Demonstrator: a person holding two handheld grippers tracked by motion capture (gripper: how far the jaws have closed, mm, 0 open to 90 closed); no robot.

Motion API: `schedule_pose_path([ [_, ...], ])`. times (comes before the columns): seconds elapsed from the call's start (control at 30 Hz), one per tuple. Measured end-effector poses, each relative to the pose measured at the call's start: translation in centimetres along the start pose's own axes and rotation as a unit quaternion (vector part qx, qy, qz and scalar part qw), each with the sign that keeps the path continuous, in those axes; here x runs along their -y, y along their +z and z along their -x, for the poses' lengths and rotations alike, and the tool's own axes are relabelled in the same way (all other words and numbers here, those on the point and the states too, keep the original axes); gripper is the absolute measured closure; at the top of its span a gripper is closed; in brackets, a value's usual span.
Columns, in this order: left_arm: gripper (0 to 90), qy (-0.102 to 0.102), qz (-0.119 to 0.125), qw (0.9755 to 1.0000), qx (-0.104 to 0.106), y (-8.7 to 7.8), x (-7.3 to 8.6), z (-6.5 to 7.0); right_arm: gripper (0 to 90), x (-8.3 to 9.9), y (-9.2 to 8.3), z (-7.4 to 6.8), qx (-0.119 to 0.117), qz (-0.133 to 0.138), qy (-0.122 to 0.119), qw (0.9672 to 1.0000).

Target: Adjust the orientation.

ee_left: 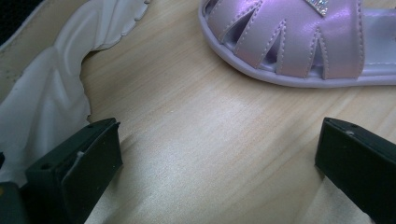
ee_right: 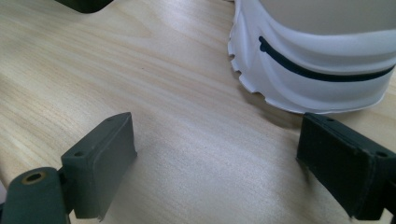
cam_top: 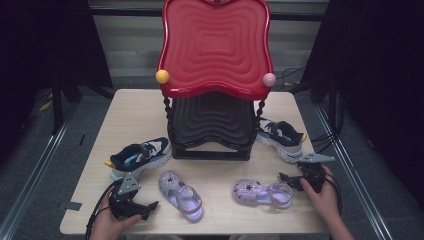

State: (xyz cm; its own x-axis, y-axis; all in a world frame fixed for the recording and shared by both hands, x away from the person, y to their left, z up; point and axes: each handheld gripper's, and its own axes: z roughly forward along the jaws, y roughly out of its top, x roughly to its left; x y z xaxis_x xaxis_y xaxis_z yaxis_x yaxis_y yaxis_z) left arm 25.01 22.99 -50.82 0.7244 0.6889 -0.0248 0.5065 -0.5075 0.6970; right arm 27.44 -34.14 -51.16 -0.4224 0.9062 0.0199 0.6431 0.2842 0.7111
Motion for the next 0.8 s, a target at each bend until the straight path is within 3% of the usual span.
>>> schedule_pose_path([
  [0.3,0.3,-0.002,0.0,1.0,-0.005,0.0,0.0,0.1,10.6,0.0,0.0,0.0,0.0,-0.001,0.002,1.0],
  [0.37,5.9,0.002,0.006,1.0,-0.003,-0.1,-0.2,0.2,10.5,0.0,-0.1,0.0,-0.001,-0.001,-0.001,1.0],
  [0.43,19.6,0.004,0.002,0.9999,0.01,-0.4,-0.6,0.5,10.5,0.0,0.0,0.0,-0.002,0.0,-0.001,1.0],
  [0.53,22.6,0.012,0.003,0.9998,0.017,-0.8,-1.2,1.2,10.5,0.0,0.0,0.0,-0.002,0.0,-0.001,1.0],
  [0.6,33.5,0.02,0.0,0.9995,0.025,-1.2,-1.8,1.6,10.5,0.0,0.0,0.0,-0.002,0.0,-0.001,1.0],
  [0.63,36.4,0.012,0.002,0.9994,0.032,-1.2,-1.9,1.8,10.5,0.0,-0.1,0.0,-0.001,-0.001,0.0,1.0],
  [0.7,42.7,0.006,-0.011,0.9992,0.037,-1.2,-2.4,2.3,10.5,0.0,-0.1,0.0,-0.001,-0.001,0.0,1.0],
  [0.77,45.9,0.021,-0.026,0.999,0.028,-1.0,-2.8,2.5,10.5,0.0,-0.1,0.0,-0.001,-0.001,0.0,1.0],
  [0.8,47.0,0.016,-0.027,0.9989,0.033,-0.9,-2.9,2.6,10.5,0.0,0.0,0.0,-0.002,0.0,-0.001,1.0],
])
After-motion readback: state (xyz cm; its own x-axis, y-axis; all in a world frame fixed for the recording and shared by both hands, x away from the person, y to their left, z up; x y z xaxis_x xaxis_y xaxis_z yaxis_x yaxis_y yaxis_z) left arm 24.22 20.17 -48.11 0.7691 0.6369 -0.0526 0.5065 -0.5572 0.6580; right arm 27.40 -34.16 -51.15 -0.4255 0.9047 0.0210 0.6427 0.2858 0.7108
